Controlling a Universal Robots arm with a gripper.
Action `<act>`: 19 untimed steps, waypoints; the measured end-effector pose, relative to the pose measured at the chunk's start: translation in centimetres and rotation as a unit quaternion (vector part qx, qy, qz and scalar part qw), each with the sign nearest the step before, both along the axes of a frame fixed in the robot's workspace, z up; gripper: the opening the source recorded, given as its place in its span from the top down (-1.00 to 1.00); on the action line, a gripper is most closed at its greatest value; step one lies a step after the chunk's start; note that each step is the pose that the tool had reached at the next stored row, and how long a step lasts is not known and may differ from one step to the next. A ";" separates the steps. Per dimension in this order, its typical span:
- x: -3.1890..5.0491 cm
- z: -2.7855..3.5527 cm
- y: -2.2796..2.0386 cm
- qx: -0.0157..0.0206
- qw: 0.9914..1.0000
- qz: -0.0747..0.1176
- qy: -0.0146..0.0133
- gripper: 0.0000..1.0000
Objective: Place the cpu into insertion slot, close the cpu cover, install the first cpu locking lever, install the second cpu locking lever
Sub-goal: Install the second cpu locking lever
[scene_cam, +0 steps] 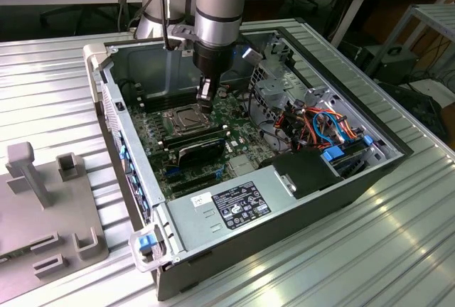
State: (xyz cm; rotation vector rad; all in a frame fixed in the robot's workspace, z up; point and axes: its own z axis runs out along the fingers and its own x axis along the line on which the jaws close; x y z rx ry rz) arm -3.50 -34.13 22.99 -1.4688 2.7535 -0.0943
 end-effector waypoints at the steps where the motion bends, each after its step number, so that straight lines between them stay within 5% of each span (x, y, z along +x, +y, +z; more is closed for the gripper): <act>1: 0.00 -0.04 0.00 0.000 1.000 0.019 0.001 0.79; 3: 0.00 -0.11 0.00 0.000 0.999 0.052 0.002 0.79; 7: 0.00 -0.21 0.00 0.000 0.996 0.087 0.003 0.79; 9: 0.01 -0.25 0.01 0.000 0.993 0.115 0.003 0.79; 17: 0.00 -0.26 -0.01 0.000 0.993 0.118 0.004 0.79; 18: 0.00 -0.26 0.00 0.000 0.992 0.124 0.005 0.79; 19: 0.01 -0.27 0.01 0.000 0.989 0.146 0.005 0.79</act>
